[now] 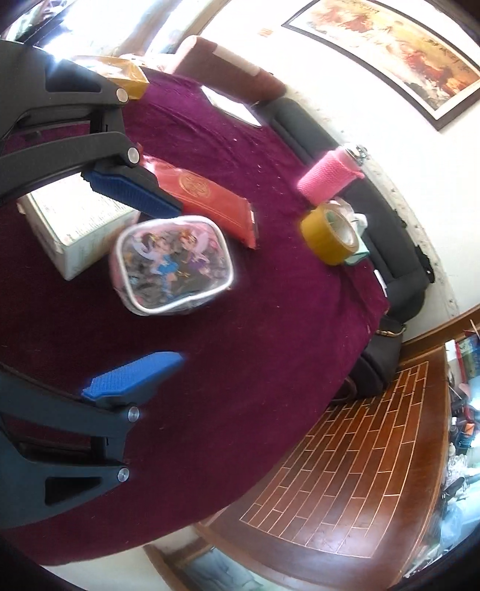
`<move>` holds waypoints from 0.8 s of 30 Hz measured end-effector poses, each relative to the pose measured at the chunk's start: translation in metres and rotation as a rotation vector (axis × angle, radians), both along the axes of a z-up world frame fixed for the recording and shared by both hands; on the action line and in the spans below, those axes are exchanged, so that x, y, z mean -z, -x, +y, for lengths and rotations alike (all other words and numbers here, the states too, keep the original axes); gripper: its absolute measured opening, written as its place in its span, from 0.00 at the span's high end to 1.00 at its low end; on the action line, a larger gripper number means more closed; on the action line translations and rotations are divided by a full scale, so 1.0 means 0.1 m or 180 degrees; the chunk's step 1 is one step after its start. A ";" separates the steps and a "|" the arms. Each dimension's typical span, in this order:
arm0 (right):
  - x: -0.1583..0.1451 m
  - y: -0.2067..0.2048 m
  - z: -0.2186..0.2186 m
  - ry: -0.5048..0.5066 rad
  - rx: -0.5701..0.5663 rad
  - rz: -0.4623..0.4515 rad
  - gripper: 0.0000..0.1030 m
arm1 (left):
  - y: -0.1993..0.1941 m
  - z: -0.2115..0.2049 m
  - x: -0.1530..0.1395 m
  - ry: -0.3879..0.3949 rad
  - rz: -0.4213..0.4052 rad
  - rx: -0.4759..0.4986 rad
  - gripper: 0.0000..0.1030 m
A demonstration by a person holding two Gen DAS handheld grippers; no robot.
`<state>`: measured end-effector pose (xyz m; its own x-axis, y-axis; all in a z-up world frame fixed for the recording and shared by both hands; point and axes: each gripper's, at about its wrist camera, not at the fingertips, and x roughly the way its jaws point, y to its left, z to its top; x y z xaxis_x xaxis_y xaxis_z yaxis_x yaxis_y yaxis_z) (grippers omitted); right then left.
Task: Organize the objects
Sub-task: 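Grasp the printed leaflet with the left gripper, then hold the leaflet with the left gripper while the right grasps the clear cartoon pencil case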
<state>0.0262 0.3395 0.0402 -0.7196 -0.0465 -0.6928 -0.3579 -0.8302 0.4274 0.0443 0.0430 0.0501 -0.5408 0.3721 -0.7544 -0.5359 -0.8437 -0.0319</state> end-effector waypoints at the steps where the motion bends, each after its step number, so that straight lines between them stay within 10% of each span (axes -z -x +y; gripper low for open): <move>1: 0.03 0.02 0.01 -0.0001 0.0024 0.0026 0.28 | -0.05 0.10 -0.07 0.0033 0.0105 0.0181 0.21; 12: 0.25 -0.12 0.39 0.0402 0.0340 0.0151 0.28 | 0.28 1.14 0.01 0.0209 0.0107 0.1144 0.21; 17: 0.29 -0.07 0.40 0.0455 0.0297 0.0104 0.28 | 0.31 1.32 0.17 0.0280 0.0020 0.1053 0.22; 19: 0.29 -0.05 0.40 0.0438 0.0268 0.0089 0.28 | 0.34 1.32 0.20 0.0317 -0.0063 0.0938 0.38; 24: 0.30 -0.04 0.36 0.0353 0.0255 0.0034 0.28 | 0.23 0.98 0.02 -0.0051 -0.0092 0.0651 0.39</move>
